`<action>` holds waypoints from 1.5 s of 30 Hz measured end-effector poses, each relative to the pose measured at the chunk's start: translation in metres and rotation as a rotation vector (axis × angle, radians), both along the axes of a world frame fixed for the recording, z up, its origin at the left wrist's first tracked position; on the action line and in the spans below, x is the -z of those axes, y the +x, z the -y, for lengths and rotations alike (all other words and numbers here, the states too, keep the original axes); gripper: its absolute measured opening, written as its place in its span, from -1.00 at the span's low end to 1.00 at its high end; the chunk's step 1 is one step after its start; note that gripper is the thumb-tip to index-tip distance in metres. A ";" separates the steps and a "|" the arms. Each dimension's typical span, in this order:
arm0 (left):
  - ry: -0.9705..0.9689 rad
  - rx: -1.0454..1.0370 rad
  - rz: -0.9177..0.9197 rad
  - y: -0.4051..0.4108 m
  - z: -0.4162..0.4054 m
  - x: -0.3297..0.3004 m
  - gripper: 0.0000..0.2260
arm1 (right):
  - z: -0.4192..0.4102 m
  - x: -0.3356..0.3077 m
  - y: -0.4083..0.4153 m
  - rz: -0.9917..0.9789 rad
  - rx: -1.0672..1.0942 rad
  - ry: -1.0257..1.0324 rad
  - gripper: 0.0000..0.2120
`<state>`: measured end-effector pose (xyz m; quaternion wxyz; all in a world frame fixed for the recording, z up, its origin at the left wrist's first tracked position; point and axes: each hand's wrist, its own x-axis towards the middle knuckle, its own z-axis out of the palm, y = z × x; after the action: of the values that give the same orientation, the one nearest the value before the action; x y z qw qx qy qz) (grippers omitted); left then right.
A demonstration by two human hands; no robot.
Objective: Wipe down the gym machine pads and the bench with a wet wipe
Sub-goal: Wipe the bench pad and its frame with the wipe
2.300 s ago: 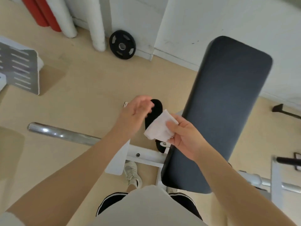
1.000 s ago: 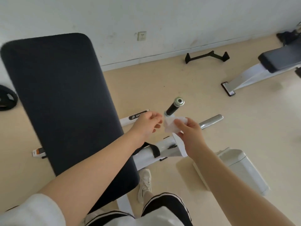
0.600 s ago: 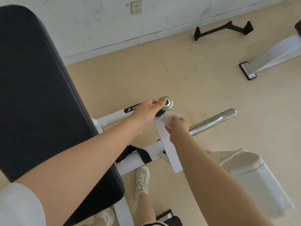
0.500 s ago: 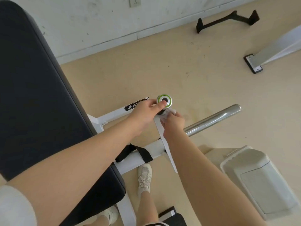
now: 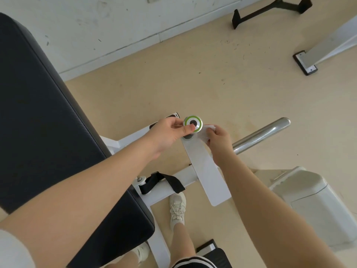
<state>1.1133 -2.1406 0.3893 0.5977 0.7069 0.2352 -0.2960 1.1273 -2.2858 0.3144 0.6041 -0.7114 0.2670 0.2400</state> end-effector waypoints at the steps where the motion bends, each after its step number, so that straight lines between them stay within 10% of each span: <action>1: -0.002 -0.005 -0.005 0.000 0.000 0.000 -0.78 | -0.002 0.007 0.004 -0.034 -0.074 0.039 -0.81; 11: 0.009 0.019 -0.089 0.011 -0.012 0.007 -0.72 | 0.023 -0.044 0.043 0.124 -0.279 0.553 -0.72; 18: 0.070 0.037 -0.050 0.012 -0.017 0.012 -0.68 | -0.017 0.001 0.080 0.041 -0.846 -0.015 -0.75; 22: 0.065 0.043 -0.042 0.012 -0.017 0.011 -0.67 | -0.017 -0.013 0.082 -0.077 -0.922 0.100 -0.77; 28: 0.105 0.052 -0.014 0.013 -0.016 0.007 -0.77 | 0.001 -0.045 0.071 -0.053 -0.679 0.409 -0.71; 35: 0.078 0.053 -0.028 0.011 -0.014 0.003 -0.84 | -0.002 -0.005 0.017 -0.341 0.376 0.163 -0.78; 45: 0.089 0.093 0.065 0.004 -0.013 0.000 -0.92 | -0.005 -0.055 -0.017 -0.171 0.565 0.602 -0.77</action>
<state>1.1170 -2.1278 0.3897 0.5588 0.7521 0.1956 -0.2897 1.1106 -2.2804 0.3697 0.8027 -0.3794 0.4189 0.1903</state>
